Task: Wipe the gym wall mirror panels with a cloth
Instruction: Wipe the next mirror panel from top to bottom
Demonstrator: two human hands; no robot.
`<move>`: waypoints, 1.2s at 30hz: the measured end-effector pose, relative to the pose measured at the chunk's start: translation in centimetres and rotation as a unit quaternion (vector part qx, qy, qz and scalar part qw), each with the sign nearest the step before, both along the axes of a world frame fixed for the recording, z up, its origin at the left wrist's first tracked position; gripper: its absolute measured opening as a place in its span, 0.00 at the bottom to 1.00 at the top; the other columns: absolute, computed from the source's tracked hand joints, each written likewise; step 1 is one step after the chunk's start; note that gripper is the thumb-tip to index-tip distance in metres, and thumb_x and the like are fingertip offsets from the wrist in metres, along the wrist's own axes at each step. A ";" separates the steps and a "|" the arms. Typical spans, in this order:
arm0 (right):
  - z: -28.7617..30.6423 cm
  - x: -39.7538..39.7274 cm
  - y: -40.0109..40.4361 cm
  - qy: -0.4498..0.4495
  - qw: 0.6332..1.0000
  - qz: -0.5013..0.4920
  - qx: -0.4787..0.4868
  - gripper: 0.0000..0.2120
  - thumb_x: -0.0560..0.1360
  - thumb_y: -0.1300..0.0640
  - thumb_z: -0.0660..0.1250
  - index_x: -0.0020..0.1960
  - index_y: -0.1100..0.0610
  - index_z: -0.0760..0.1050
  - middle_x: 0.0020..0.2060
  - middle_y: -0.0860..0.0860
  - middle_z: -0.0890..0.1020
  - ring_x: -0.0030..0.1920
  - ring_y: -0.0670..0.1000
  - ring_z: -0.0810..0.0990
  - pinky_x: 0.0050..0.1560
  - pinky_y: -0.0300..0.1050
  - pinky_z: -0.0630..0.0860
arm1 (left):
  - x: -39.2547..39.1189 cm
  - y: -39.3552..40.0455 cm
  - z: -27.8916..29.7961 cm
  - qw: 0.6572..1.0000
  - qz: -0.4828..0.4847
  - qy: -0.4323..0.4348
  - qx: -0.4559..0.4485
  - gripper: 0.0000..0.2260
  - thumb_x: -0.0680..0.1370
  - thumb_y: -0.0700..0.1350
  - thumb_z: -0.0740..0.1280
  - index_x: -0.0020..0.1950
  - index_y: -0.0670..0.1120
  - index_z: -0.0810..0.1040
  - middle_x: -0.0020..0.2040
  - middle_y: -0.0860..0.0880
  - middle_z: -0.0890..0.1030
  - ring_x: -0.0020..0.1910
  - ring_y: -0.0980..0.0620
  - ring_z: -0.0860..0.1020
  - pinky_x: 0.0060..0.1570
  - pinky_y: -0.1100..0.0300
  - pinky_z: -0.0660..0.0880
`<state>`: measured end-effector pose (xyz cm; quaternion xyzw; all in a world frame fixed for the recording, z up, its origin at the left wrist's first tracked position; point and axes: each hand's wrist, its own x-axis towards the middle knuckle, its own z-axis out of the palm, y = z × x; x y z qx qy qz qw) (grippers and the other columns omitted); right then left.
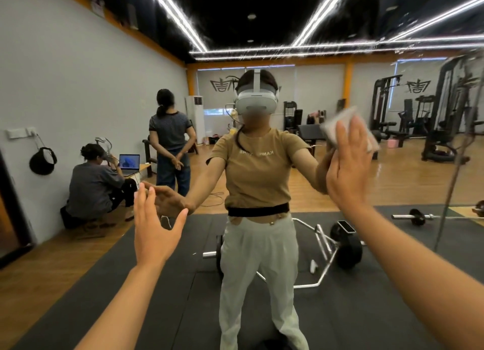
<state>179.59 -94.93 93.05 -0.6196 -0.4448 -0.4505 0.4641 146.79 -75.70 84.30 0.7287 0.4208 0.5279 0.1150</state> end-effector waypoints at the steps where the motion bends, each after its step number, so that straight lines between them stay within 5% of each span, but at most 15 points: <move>1: -3.6 0.3 -0.3 0.006 1.000 0.006 -0.012 0.23 0.84 0.58 0.50 0.79 0.55 0.56 0.79 0.60 0.54 0.80 0.57 0.50 0.77 0.47 0.45 | 0.0 -0.1 0.0 1.000 0.001 0.002 -0.002 0.41 0.76 0.56 0.71 0.81 0.47 0.52 0.81 0.57 0.44 0.78 0.59 0.41 0.74 0.50 0.55; 6: -21.5 0.1 -3.8 0.032 0.985 -0.012 -0.166 0.32 0.79 0.60 0.51 0.81 0.49 0.46 0.81 0.51 0.46 0.80 0.55 0.46 0.71 0.63 0.60 | 0.5 -0.8 0.5 1.000 0.002 0.014 -0.015 0.45 0.75 0.59 0.71 0.81 0.45 0.49 0.81 0.54 0.41 0.79 0.56 0.40 0.76 0.52 0.51; 9: -24.4 0.2 -5.3 0.018 0.973 -0.009 -0.229 0.33 0.79 0.58 0.50 0.81 0.48 0.44 0.81 0.49 0.44 0.80 0.52 0.43 0.66 0.65 0.64 | 0.9 -0.9 0.5 0.999 0.012 0.028 -0.019 0.47 0.74 0.60 0.71 0.81 0.44 0.47 0.81 0.52 0.40 0.79 0.53 0.39 0.77 0.50 0.49; 14: -16.2 1.1 -3.7 -0.001 0.981 0.025 -0.193 0.27 0.84 0.52 0.48 0.81 0.43 0.44 0.80 0.47 0.43 0.79 0.48 0.41 0.74 0.53 0.50 | 1.2 -0.8 0.3 0.999 0.017 0.029 -0.012 0.49 0.73 0.60 0.72 0.81 0.42 0.46 0.81 0.50 0.39 0.80 0.51 0.40 0.77 0.50 0.48; 17: -6.7 1.1 -2.4 -0.024 0.990 0.013 -0.136 0.26 0.83 0.57 0.51 0.80 0.52 0.54 0.80 0.55 0.51 0.79 0.50 0.44 0.76 0.45 0.42 | 1.2 -0.8 0.4 0.999 0.016 0.029 -0.009 0.49 0.73 0.59 0.72 0.81 0.42 0.46 0.81 0.49 0.40 0.80 0.51 0.40 0.78 0.49 0.48; 20: -0.2 1.0 -1.6 -0.041 0.994 0.004 -0.102 0.23 0.84 0.56 0.50 0.79 0.55 0.57 0.79 0.56 0.53 0.80 0.52 0.46 0.77 0.57 0.50 | 1.1 -0.7 0.2 0.999 0.018 0.030 0.001 0.48 0.73 0.59 0.72 0.81 0.42 0.47 0.82 0.49 0.40 0.80 0.51 0.41 0.78 0.48 0.49; 23: -0.2 1.1 -1.1 -0.060 0.995 0.008 -0.083 0.23 0.85 0.53 0.48 0.79 0.56 0.58 0.79 0.57 0.55 0.79 0.56 0.49 0.75 0.63 0.54 | 0.9 -0.5 0.0 0.999 0.019 0.030 0.010 0.48 0.74 0.59 0.72 0.81 0.43 0.47 0.82 0.49 0.41 0.80 0.51 0.40 0.77 0.52 0.46; 27: -9.3 1.1 -1.3 -0.055 0.995 0.002 -0.088 0.23 0.84 0.56 0.50 0.79 0.54 0.55 0.78 0.56 0.55 0.80 0.50 0.44 0.76 0.49 0.46 | 0.8 -0.3 -0.3 0.999 0.014 0.031 0.016 0.48 0.74 0.59 0.72 0.82 0.44 0.46 0.82 0.50 0.40 0.80 0.51 0.39 0.75 0.58 0.42; 31: -21.8 0.9 -3.7 -0.042 0.976 -0.040 -0.209 0.33 0.76 0.61 0.52 0.79 0.48 0.50 0.80 0.47 0.44 0.80 0.50 0.42 0.72 0.51 0.49 | 0.8 -0.2 -0.8 0.999 0.014 0.030 0.020 0.48 0.75 0.60 0.71 0.82 0.45 0.44 0.81 0.50 0.40 0.80 0.51 0.39 0.76 0.55 0.44; 33: -27.4 1.2 -6.0 -0.109 0.934 -0.059 -0.334 0.44 0.67 0.65 0.53 0.81 0.49 0.46 0.80 0.47 0.45 0.80 0.51 0.43 0.74 0.50 0.47 | 0.8 -0.1 -0.9 0.999 0.015 0.032 0.018 0.48 0.75 0.60 0.70 0.82 0.45 0.43 0.81 0.51 0.40 0.80 0.51 0.39 0.76 0.55 0.44; 36: -31.5 2.4 -8.6 -0.195 0.864 -0.066 -0.459 0.48 0.62 0.69 0.50 0.81 0.51 0.45 0.81 0.48 0.48 0.80 0.51 0.45 0.77 0.51 0.45 | 0.8 0.1 -0.9 0.999 0.012 0.033 0.016 0.48 0.75 0.61 0.69 0.82 0.46 0.43 0.81 0.51 0.39 0.80 0.52 0.39 0.76 0.56 0.44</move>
